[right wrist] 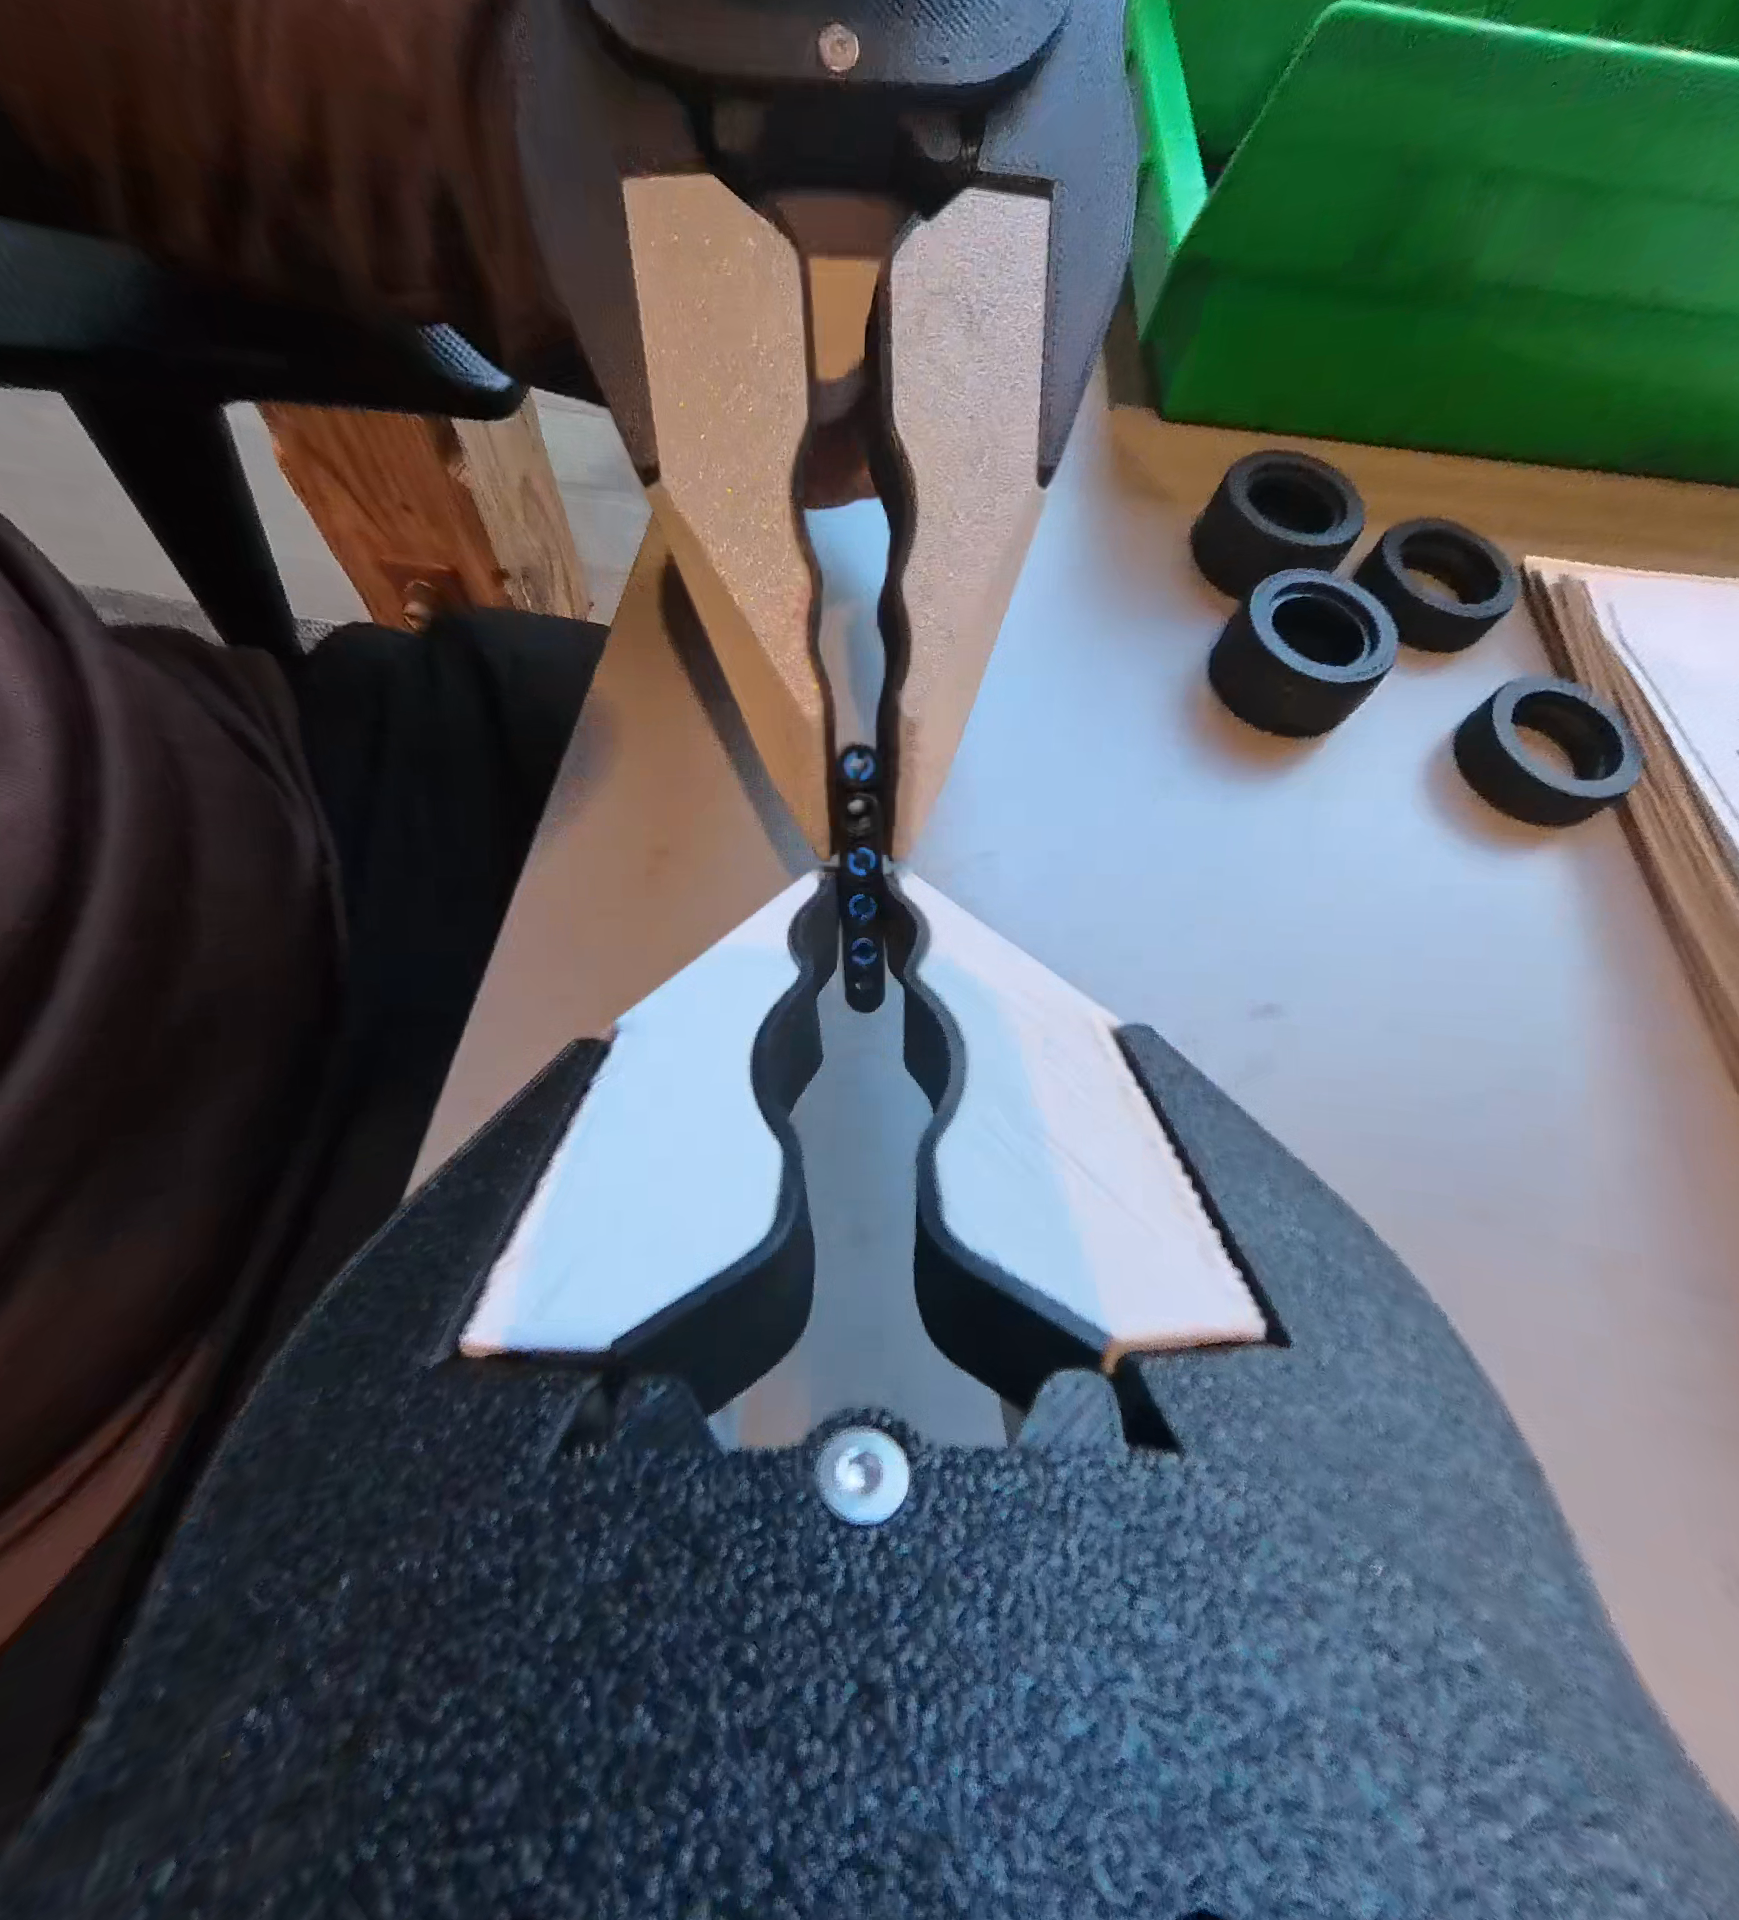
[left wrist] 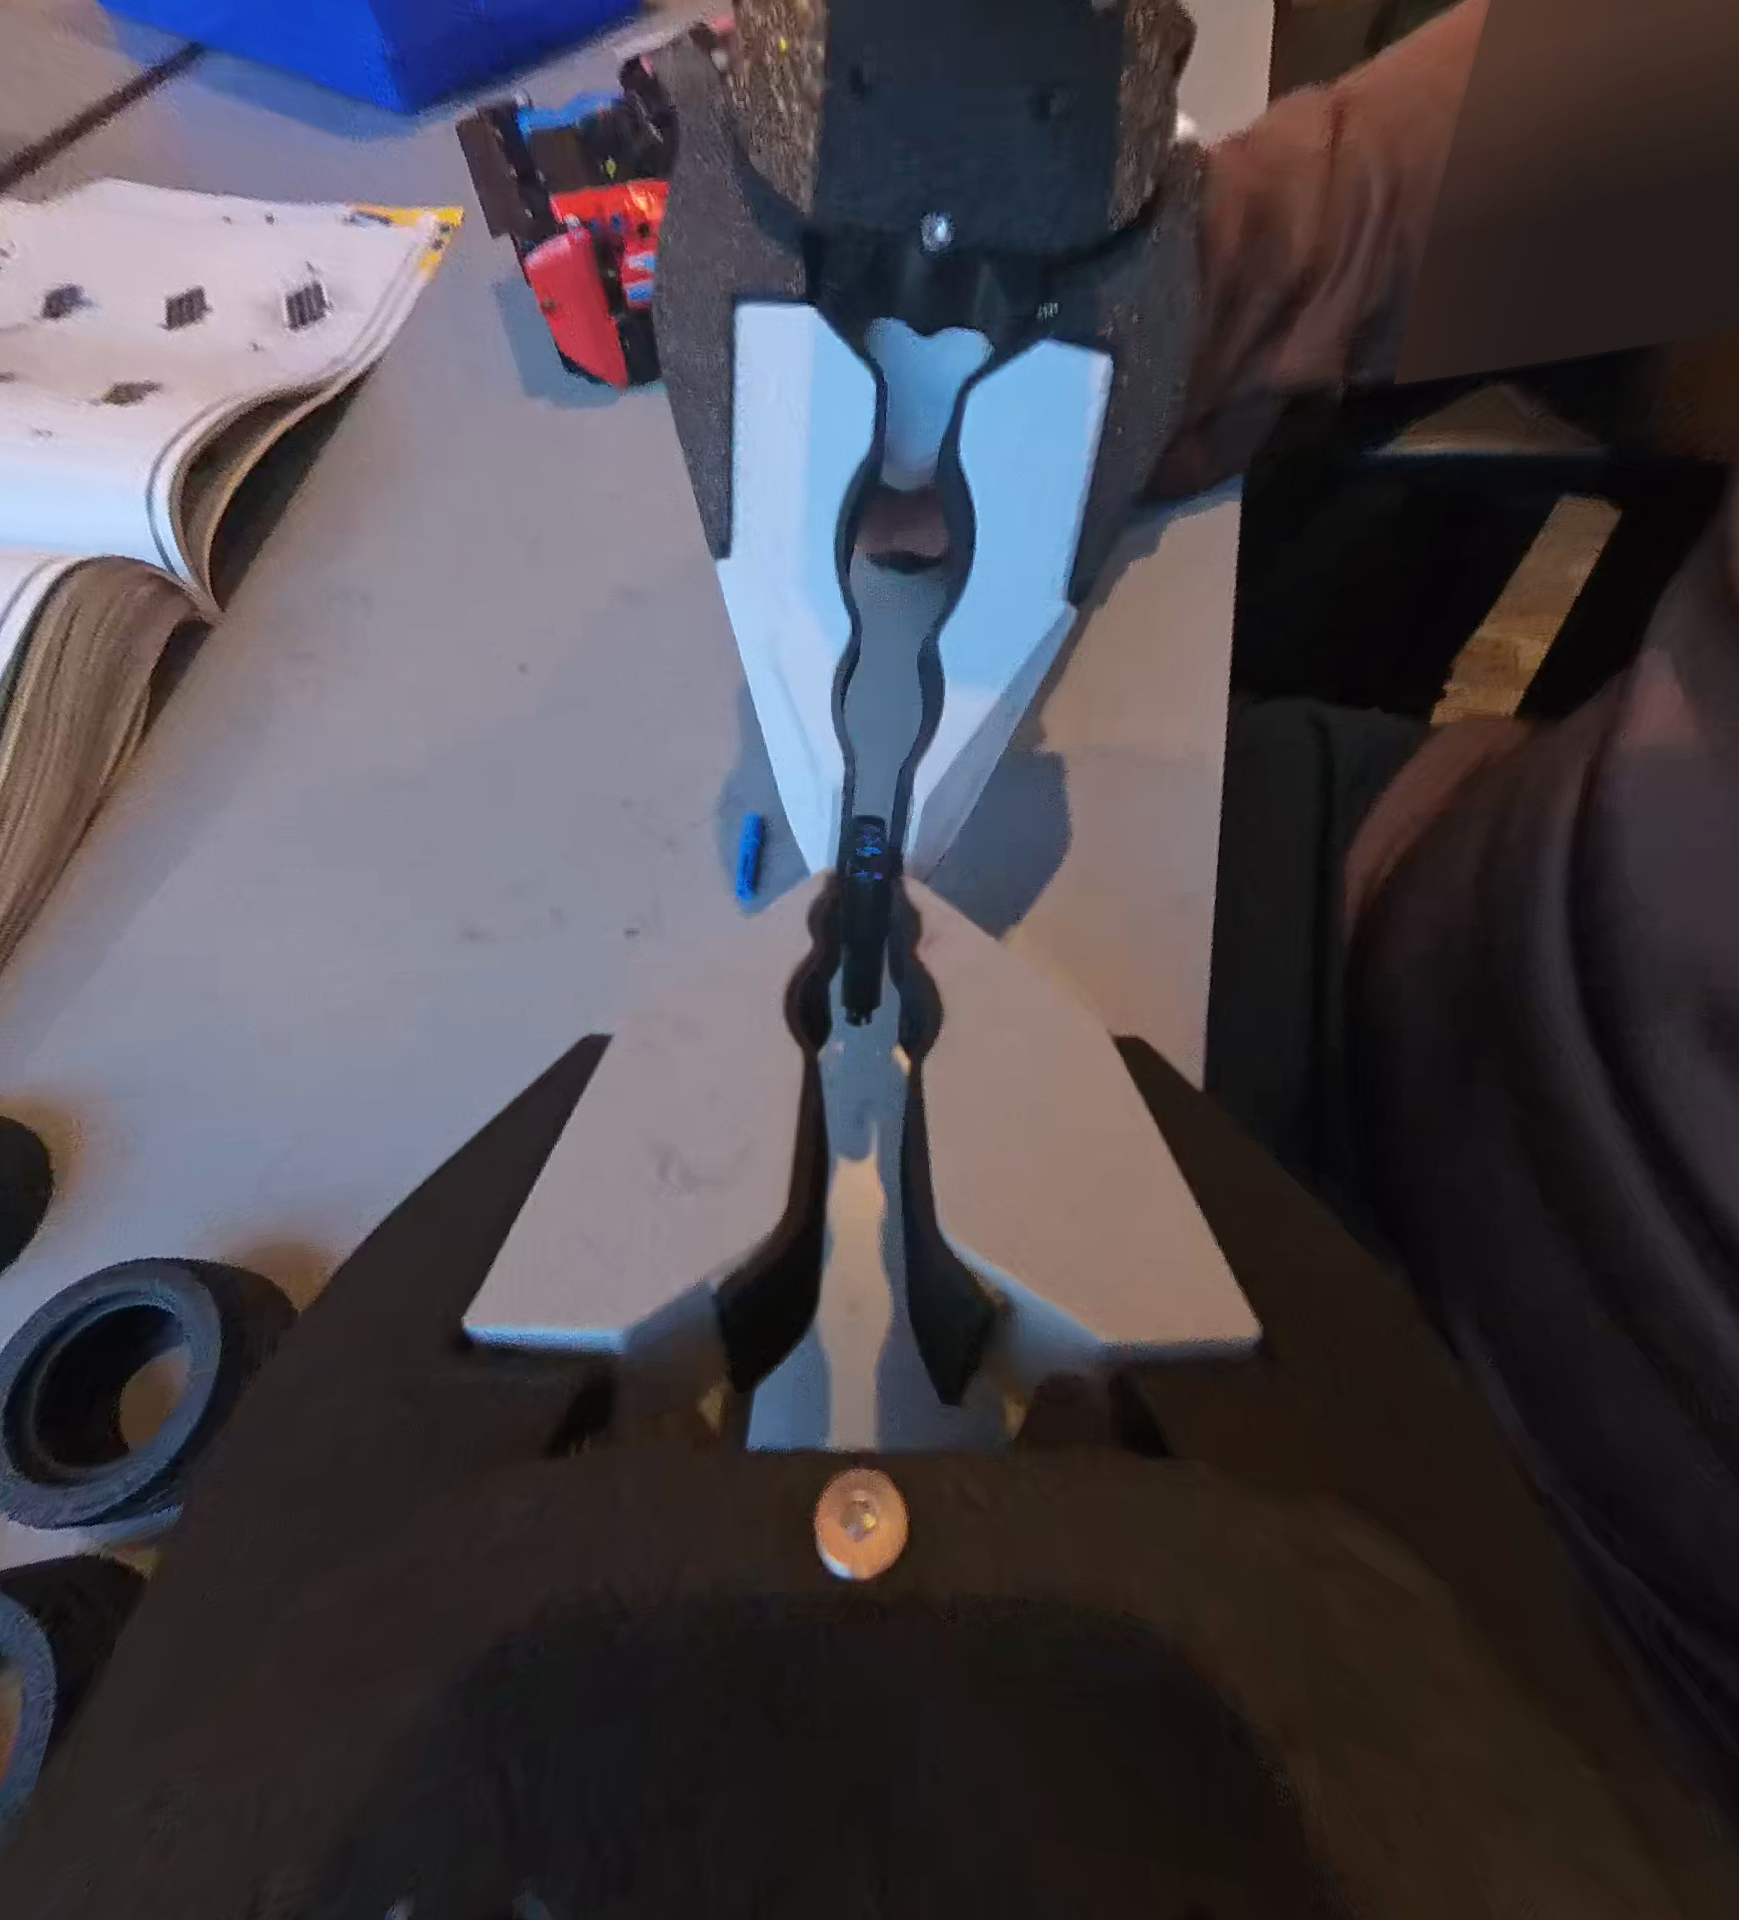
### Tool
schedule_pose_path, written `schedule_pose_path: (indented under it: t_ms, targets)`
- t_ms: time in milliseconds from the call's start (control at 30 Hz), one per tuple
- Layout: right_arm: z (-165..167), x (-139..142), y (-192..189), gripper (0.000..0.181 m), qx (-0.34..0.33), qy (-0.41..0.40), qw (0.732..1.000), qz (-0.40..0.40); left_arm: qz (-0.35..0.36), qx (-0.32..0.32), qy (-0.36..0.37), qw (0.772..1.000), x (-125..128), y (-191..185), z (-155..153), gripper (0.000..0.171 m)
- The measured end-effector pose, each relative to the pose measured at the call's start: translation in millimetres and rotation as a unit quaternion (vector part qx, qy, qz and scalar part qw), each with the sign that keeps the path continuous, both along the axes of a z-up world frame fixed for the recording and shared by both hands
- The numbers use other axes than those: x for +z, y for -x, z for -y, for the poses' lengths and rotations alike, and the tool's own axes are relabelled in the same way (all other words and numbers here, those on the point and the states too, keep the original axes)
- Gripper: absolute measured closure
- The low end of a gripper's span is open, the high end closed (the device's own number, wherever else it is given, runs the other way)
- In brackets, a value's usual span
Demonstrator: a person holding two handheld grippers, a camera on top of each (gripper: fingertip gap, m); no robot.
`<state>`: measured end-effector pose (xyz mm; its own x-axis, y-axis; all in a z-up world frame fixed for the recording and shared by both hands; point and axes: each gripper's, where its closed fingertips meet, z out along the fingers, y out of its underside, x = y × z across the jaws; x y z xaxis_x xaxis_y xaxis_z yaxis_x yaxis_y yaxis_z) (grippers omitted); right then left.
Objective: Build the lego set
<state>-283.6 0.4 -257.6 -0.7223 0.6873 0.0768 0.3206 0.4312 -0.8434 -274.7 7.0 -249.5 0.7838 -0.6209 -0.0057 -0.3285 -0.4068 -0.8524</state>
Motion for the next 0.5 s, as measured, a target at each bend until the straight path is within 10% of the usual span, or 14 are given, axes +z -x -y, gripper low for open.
schedule_pose_path:
  t_ms: [300, 500]
  targets:
    - [-28, -13, -24, 0.11, -0.099, -0.028, 0.993, 0.049, -0.203, 0.085, -0.053, 0.974, -13, 29, 20, 0.166]
    - [-25, -43, -15, 0.124, -0.092, -0.035, 0.989, 0.106, -0.24, 0.111, -0.047, 0.963, -24, 38, 29, 0.166]
